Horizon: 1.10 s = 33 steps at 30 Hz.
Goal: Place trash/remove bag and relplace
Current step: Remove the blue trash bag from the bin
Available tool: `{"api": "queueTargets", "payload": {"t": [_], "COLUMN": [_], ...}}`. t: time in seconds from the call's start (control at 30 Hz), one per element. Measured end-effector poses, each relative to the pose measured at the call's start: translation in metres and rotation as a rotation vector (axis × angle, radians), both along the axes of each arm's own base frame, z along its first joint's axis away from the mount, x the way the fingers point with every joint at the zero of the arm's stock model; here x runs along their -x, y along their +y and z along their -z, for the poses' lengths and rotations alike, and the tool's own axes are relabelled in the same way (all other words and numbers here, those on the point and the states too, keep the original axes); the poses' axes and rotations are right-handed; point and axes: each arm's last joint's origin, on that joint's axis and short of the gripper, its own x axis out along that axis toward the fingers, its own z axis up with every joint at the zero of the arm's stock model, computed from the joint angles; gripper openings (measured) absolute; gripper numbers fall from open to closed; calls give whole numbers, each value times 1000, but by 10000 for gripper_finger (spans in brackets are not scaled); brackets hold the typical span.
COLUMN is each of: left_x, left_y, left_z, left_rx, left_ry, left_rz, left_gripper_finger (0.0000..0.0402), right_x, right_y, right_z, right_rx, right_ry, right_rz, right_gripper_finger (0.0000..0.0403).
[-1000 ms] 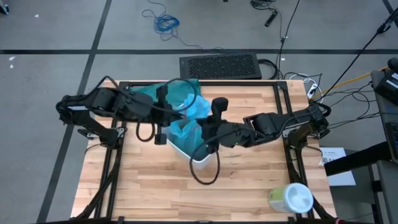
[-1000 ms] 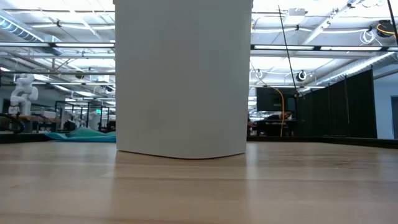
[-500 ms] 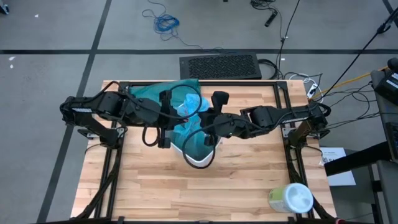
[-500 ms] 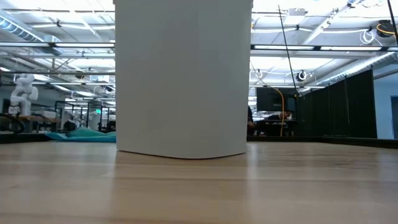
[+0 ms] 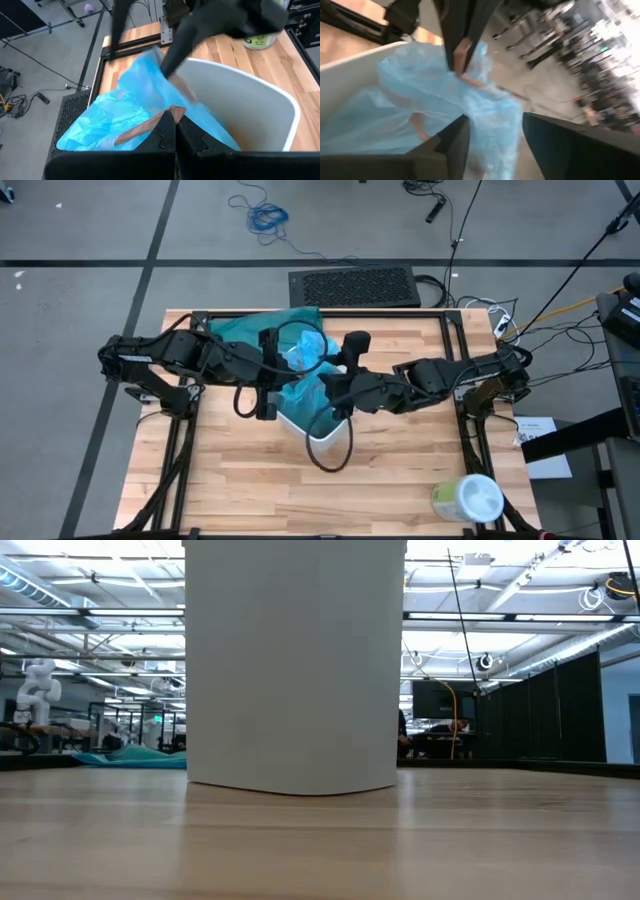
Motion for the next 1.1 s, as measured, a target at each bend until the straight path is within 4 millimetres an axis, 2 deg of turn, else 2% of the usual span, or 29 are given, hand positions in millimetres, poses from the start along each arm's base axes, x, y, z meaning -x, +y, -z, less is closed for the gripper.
{"api": "queueTargets", "payload": {"t": [0.13,0.3,0.6,0.73,0.83,0.97,1.1], "left_x": [0,0,0,0,-1,-1,-1], "left_y": [0,0,0,1,0,0,0], "left_z": [0,0,0,0,-1,-1,-1], "left_rx": [0,0,0,1,4,5,5], "left_ry": [0,-1,0,-5,-14,-18,-18], "left_rz": [0,0,0,-3,-3,-3,-2], "left_gripper_finger": [0,0,0,0,0,0,0], "right_x": [15,28,50,43,30,14,2], "right_y": [12,33,64,67,67,58,48], "right_z": [-13,-18,3,12,22,33,36], "right_rx": [107,176,221,215,265,307,349], "right_ry": [-6,15,200,220,264,313,295], "right_rz": [-9,-70,-177,-162,-165,-134,-44], "right_gripper_finger": [210,215,188,169,153,130,102]}}
